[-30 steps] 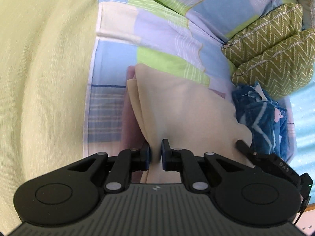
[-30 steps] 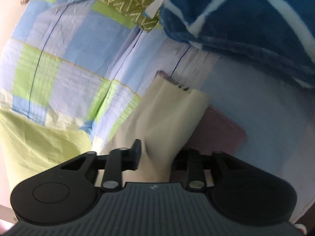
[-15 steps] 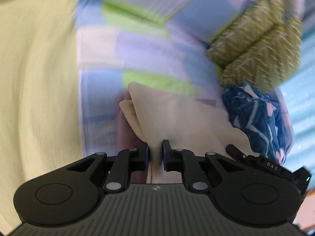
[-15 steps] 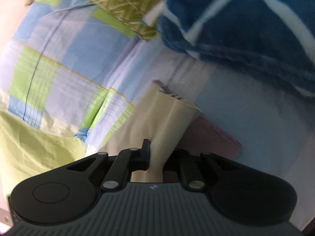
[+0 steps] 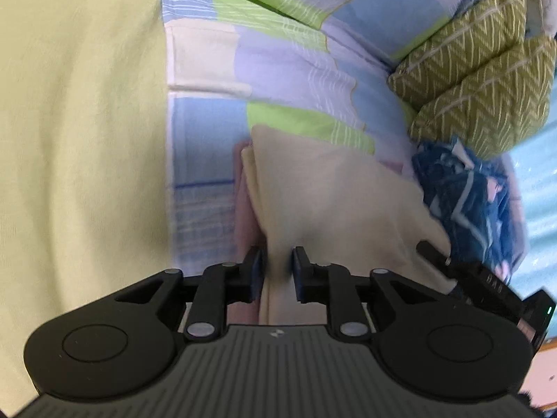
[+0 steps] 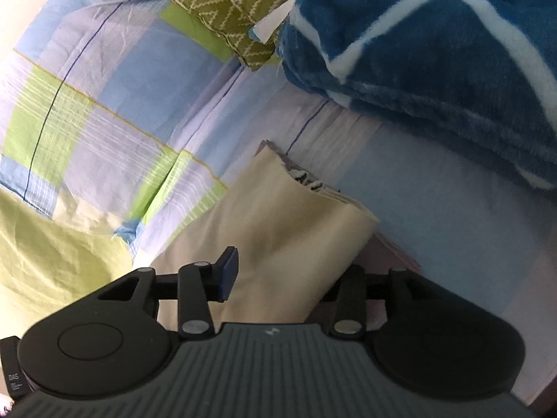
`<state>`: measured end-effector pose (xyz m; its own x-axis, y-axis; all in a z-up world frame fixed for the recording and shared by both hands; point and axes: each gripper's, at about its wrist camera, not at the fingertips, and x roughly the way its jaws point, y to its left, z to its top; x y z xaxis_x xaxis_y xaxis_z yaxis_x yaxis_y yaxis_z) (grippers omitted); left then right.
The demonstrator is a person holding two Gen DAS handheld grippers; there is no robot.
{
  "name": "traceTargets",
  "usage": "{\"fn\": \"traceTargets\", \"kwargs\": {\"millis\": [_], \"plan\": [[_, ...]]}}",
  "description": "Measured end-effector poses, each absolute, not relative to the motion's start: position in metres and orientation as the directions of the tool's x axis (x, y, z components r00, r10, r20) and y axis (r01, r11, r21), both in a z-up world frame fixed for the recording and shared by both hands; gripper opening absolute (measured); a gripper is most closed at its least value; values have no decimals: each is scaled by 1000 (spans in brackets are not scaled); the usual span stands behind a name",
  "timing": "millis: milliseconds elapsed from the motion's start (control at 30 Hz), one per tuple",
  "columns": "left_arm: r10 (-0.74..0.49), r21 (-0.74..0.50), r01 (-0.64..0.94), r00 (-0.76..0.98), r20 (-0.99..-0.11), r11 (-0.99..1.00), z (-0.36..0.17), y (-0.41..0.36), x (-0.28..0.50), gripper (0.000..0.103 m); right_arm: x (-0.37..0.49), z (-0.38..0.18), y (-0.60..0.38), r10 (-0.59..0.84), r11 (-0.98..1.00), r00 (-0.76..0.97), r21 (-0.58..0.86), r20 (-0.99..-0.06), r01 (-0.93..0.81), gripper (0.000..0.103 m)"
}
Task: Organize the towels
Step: 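Lower the towel onto the checked cover and open both grippers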
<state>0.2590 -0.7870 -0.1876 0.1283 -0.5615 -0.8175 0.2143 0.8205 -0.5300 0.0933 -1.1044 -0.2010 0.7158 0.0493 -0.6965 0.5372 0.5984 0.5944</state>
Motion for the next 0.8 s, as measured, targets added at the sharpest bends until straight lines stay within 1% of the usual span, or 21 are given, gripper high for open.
{"fn": "traceTargets", "kwargs": {"millis": [133, 167, 233, 267, 333, 433, 500, 567, 633, 667, 700, 767, 800], "plan": [[-569, -546, 189, 102, -816, 816, -191, -780, 240, 29, 83, -195, -1101, 37, 641, 695, 550, -718, 535, 44], [-570, -547, 186, 97, -816, 816, -193, -780, 236, 29, 80, -194, -1100, 32, 652, 692, 540, -721, 532, 42], [-575, -556, 174, 88, -813, 813, -196, -779, 231, 29, 78, -193, -1098, 26, 676, 692, 522, -721, 519, 24], [-581, -563, 166, 83, -810, 809, -198, -779, 227, 28, 79, -192, -1096, 32, 704, 686, 504, -727, 501, 11], [-598, -582, 153, 84, -797, 798, -197, -778, 221, 28, 80, -190, -1093, 38, 730, 680, 485, -732, 481, 9], [-606, -592, 144, 86, -791, 793, -195, -777, 219, 25, 80, -186, -1093, 38, 723, 692, 497, -721, 479, 8], [-606, -587, 166, 101, -789, 792, -188, -777, 218, 22, 79, -184, -1093, 35, 724, 698, 500, -715, 476, 7], [-574, -550, 191, 110, -811, 813, -186, -779, 217, 22, 78, -183, -1092, 32, 725, 701, 499, -712, 474, 8], [-474, -451, 194, 90, -876, 871, -191, -783, 216, 22, 82, -189, -1091, 28, 735, 668, 469, -744, 490, 22], [-470, -448, 190, 88, -878, 873, -190, -783, 216, 22, 82, -193, -1091, 16, 726, 638, 447, -770, 522, 26], [-452, -431, 188, 91, -887, 883, -185, -783, 214, 22, 79, -193, -1093, 15, 708, 635, 457, -772, 539, 31], [-397, -367, 217, 112, -911, 904, -172, -784, 209, 21, 73, -188, -1095, 17, 695, 643, 471, -766, 543, 39], [-362, -327, 234, 125, -924, 915, -160, -785, 206, 19, 71, -185, -1097, 16, 692, 646, 475, -763, 543, 41]]}}
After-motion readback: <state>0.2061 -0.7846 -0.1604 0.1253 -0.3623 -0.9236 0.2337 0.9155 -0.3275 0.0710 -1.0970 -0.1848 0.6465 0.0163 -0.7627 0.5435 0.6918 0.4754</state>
